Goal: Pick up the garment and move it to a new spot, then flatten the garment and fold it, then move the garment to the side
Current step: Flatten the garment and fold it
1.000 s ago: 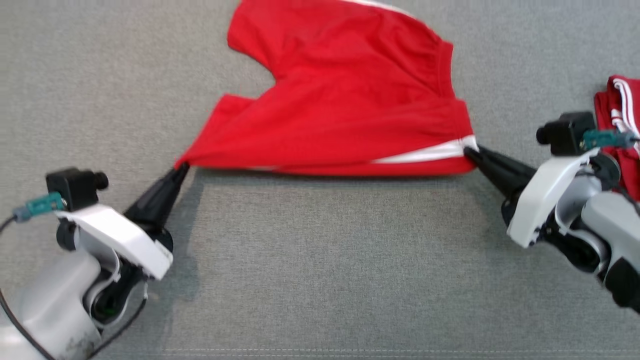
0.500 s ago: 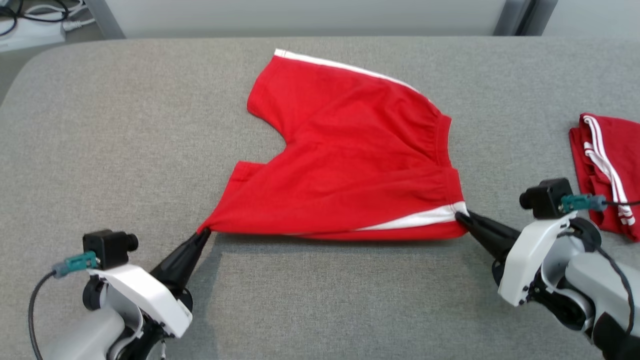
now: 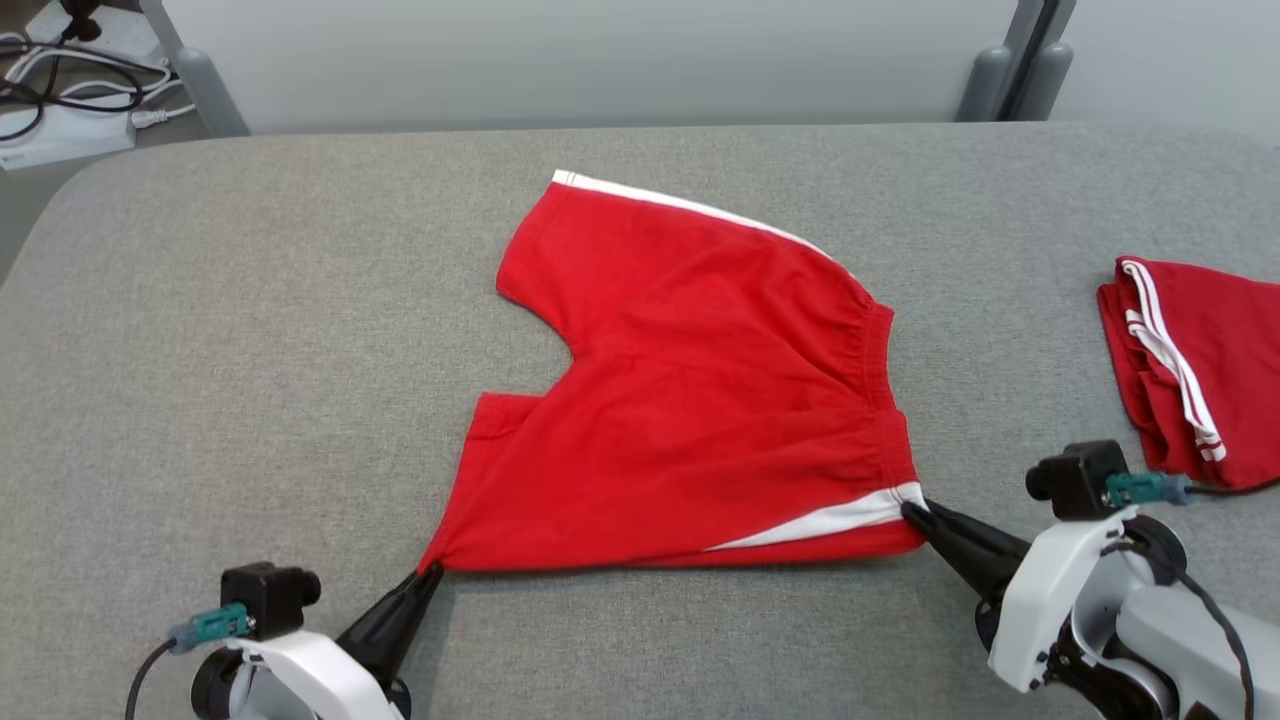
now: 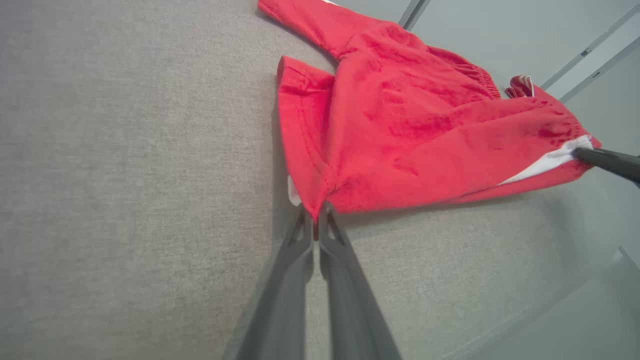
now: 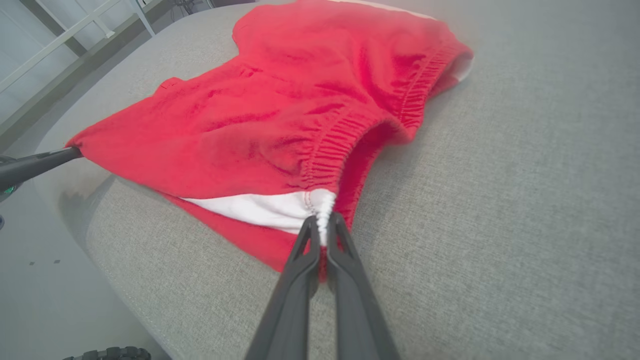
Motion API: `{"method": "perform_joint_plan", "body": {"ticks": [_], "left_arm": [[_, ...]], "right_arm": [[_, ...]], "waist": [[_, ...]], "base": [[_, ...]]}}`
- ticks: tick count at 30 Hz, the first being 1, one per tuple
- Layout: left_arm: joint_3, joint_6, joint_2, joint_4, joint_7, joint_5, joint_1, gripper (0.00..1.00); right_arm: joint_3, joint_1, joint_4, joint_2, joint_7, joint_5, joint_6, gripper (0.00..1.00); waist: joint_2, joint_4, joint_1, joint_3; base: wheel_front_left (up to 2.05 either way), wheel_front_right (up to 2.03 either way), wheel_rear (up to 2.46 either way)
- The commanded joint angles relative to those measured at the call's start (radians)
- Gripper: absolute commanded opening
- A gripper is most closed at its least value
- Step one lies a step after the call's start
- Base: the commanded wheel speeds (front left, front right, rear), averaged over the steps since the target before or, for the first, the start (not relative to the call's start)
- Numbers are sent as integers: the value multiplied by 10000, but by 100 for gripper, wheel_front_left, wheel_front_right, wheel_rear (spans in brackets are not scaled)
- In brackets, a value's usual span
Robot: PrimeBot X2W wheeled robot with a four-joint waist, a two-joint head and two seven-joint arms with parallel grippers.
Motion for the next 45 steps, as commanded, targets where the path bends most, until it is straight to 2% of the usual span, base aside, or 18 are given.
{"method": "perform_joint_plan", "body": {"ticks": [1,9,10,11,12,13,20,26,27,28,29,30,36,37,41,45], "left_arm": [[490,6,285,-16,-62,167,-134,0],[1360,6,-184,330,-62,956,545,0],[1440,6,-214,350,-62,1035,577,16],[1493,6,-237,375,-62,1133,600,45],[1557,6,-274,387,-62,1193,627,94],[1616,6,-311,402,-62,1231,653,100],[2031,6,-286,355,-62,1473,835,100],[3536,6,-484,-210,-62,2344,1199,100],[3536,6,-484,-210,-62,2344,1199,100],[4198,6,-676,-482,-62,2864,1387,100],[4198,6,-676,-482,-62,2864,1387,100],[4530,6,-799,-635,-62,3126,1484,100],[6581,90,-1577,-1550,-63,4861,2028,100],[7529,215,-1980,-1993,-63,5762,2245,100],[8455,261,-2490,-2377,-63,6789,2435,100],[9099,258,-2923,-2622,-63,7594,2657,100]], "right_arm": [[-26,382,-75,-217,-195,-74,-4,0],[-26,1002,20,-178,-391,-1,-4,0],[-25,1040,31,-159,-400,-7,-4,19],[-25,1054,49,-138,-418,-12,-4,49],[-29,1059,71,-118,-434,-9,-4,100],[-35,1059,95,-99,-448,-6,-4,100],[-719,1111,357,-109,-601,-284,-4,100],[-2501,1605,390,194,-620,-1330,-4,100],[-2501,1605,390,194,-620,-1330,-4,100],[-3382,1900,328,403,-621,-1886,-4,100],[-3382,1900,328,403,-621,-1886,-4,100],[-3822,2068,293,517,-622,-2205,-4,100],[-6955,3084,-174,1429,-623,-4408,-4,100],[-8444,3569,-625,1989,-623,-5608,-4,100],[-9683,4075,-1302,2612,-623,-6918,-4,100],[-10261,4507,-1856,3012,-624,-7632,-4,100]], "waist": [[0,-29,0,-47],[0,-138,0,-100],[0,-154,0,-85],[0,-169,0,-70],[0,-183,0,-54],[0,-195,0,-44],[0,-248,0,-122],[0,-266,0,-221],[0,-266,0,-221],[0,-285,0,-240],[0,-285,0,-240],[0,-296,0,-255],[0,-436,0,-356],[0,-541,0,-429],[0,-673,0,-556],[0,-792,0,-793]], "base": [[0,0,0],[0,0,0],[0,0,0],[0,0,0],[0,0,0],[0,0,0],[0,0,0],[0,0,0],[0,0,0],[0,0,0],[0,0,0],[0,0,0],[0,0,0],[0,0,0],[0,0,0],[0,0,0]]}}
